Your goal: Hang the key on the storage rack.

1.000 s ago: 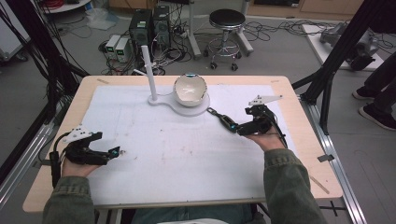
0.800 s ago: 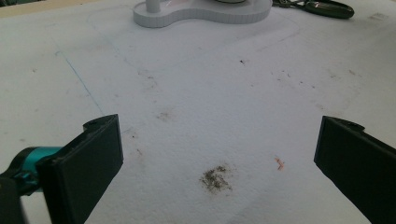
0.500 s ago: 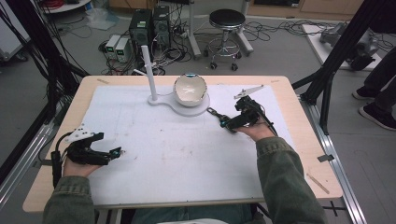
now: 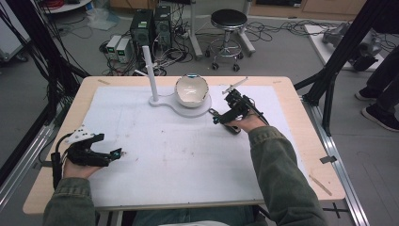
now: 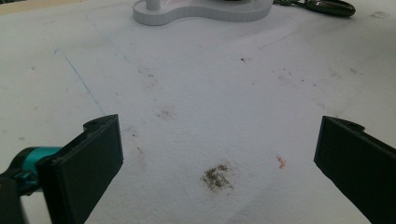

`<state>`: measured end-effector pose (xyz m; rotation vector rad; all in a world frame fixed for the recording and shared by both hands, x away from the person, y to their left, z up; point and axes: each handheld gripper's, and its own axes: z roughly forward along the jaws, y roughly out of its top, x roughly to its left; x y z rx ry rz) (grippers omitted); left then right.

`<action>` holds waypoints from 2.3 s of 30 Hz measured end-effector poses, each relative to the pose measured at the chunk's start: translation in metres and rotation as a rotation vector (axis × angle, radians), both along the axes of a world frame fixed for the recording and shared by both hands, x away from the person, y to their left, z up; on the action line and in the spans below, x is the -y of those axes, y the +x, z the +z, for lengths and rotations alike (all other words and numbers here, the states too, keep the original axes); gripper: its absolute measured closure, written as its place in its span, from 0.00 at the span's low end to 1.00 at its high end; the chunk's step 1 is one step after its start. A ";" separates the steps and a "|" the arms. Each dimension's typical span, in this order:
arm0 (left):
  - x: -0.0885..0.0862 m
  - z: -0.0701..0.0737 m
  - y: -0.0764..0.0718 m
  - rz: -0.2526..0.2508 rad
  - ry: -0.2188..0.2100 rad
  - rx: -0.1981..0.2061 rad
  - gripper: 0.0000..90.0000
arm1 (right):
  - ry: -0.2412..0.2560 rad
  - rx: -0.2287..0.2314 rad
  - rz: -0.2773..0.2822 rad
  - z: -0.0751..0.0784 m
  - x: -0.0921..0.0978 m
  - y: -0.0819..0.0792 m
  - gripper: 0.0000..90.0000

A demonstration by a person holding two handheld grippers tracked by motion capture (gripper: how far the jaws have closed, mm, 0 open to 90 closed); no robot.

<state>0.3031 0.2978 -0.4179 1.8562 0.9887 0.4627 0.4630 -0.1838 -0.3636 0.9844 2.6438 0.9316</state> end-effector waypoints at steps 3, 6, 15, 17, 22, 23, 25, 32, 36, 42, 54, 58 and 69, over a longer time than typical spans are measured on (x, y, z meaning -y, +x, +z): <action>0.000 0.000 0.000 -0.001 0.000 0.002 0.02 | -0.004 -0.014 0.000 -0.001 -0.005 0.005 0.00; 0.000 0.000 0.000 0.002 -0.001 -0.001 0.02 | -0.025 -0.036 -0.005 -0.007 -0.008 0.012 0.01; 0.000 0.000 0.000 0.000 0.001 0.000 0.02 | -0.075 -0.085 -0.044 -0.020 -0.007 0.030 0.00; 0.000 0.000 0.000 0.001 0.001 -0.002 0.02 | -0.085 -0.089 -0.038 -0.017 -0.014 0.038 0.00; -0.001 -0.001 0.000 0.000 0.003 -0.003 0.02 | -0.153 -0.112 -0.023 -0.018 -0.024 0.052 0.01; -0.001 -0.001 0.000 0.000 0.003 -0.003 0.02 | -0.165 -0.123 -0.022 -0.019 -0.025 0.055 0.01; -0.001 -0.001 0.000 -0.001 0.003 -0.006 0.02 | -0.176 -0.127 -0.021 -0.020 -0.026 0.057 0.01; -0.003 -0.001 -0.001 0.002 0.002 -0.002 0.02 | -0.227 -0.192 -0.057 -0.036 -0.024 0.071 0.01; -0.003 -0.001 -0.001 0.005 0.002 -0.004 0.02 | -0.239 -0.225 -0.041 -0.041 -0.021 0.073 0.09; -0.003 -0.001 -0.001 0.005 0.004 -0.005 0.02 | -0.221 -0.277 -0.002 -0.039 -0.019 0.072 0.42; -0.003 -0.002 -0.001 0.009 0.005 -0.001 0.02 | -0.267 -0.283 -0.047 -0.044 -0.024 0.074 0.65; -0.003 -0.002 -0.001 0.010 0.004 -0.001 0.02 | -0.282 -0.291 -0.067 -0.046 -0.025 0.074 0.81; -0.003 -0.002 0.000 0.008 0.006 -0.006 0.02 | -0.268 -0.289 -0.074 -0.045 -0.024 0.072 0.93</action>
